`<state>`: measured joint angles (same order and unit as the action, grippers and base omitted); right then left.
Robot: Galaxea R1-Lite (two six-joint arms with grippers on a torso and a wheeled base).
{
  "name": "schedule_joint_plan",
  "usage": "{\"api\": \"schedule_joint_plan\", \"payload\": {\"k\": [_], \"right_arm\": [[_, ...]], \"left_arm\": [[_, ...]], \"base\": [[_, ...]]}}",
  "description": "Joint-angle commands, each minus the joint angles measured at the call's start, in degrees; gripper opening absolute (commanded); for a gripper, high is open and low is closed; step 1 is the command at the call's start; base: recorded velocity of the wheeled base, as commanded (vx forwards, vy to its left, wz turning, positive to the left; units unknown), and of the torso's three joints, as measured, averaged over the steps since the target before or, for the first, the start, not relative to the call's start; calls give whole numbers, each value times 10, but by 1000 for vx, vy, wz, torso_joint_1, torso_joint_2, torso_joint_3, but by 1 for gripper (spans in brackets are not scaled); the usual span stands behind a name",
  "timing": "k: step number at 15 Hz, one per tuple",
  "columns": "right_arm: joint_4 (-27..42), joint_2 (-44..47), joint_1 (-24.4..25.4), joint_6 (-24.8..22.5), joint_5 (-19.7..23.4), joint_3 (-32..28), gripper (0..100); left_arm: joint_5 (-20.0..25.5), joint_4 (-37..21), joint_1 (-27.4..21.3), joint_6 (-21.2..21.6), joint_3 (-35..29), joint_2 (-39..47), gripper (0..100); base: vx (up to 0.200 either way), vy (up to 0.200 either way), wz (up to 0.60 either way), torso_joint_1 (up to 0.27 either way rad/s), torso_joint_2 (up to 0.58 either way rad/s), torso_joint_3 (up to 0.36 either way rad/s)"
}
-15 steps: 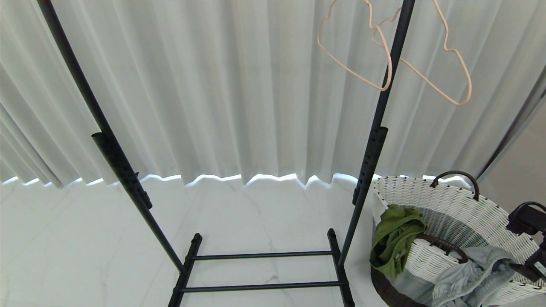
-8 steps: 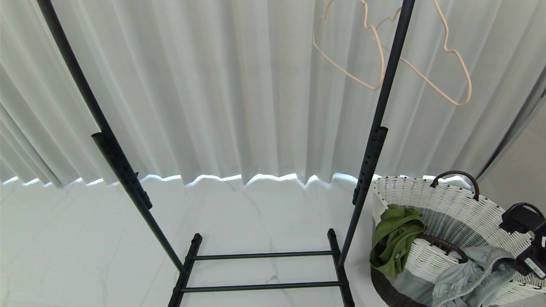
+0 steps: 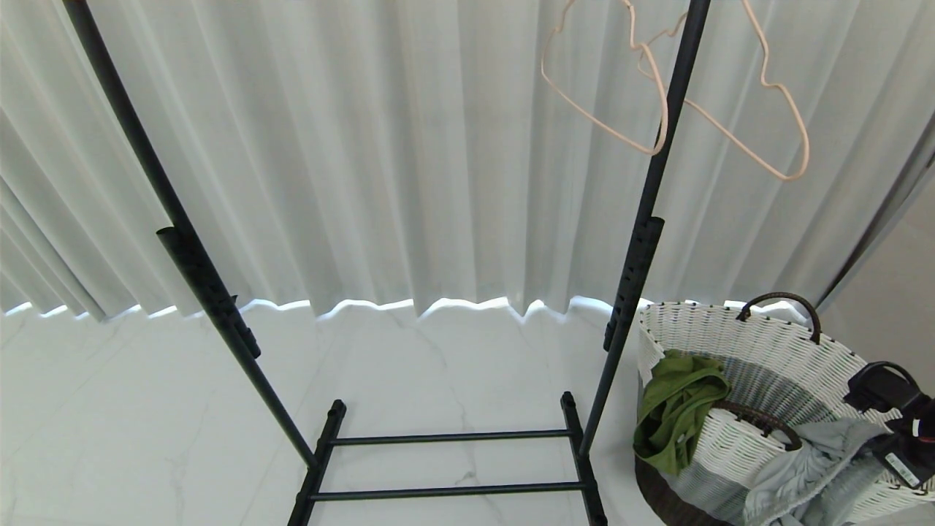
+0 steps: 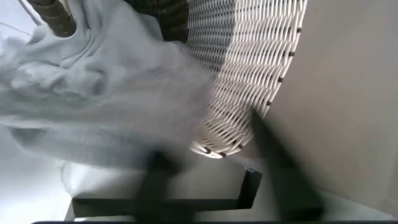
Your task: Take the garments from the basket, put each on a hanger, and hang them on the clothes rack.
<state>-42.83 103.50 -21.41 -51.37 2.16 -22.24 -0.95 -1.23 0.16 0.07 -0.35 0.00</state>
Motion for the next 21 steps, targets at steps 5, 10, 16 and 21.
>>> {"api": "schedule_joint_plan", "payload": {"k": [5, 10, 16, 21], "right_arm": [[143, -164, 20, 4, 0, -25, 0], [644, -374, 120, 102, -8, -287, 0], [730, -421, 144, 105, -18, -388, 0], [730, -424, 173, 105, -19, -402, 0]], "left_arm": [[0, 0, 1, 0, 0, 0, 100], [0, 0, 1, 2, 0, 0, 100], [0, 0, 0, 3, 0, 0, 100], [0, 0, 1, 2, 0, 0, 100]], "base": [[0, 0, 0, 0, 0, 0], [0, 0, 0, 0, 0, 0], [-67, 0, 0, 1, 2, 1], [-200, 0, 0, 0, 3, 1]]}}
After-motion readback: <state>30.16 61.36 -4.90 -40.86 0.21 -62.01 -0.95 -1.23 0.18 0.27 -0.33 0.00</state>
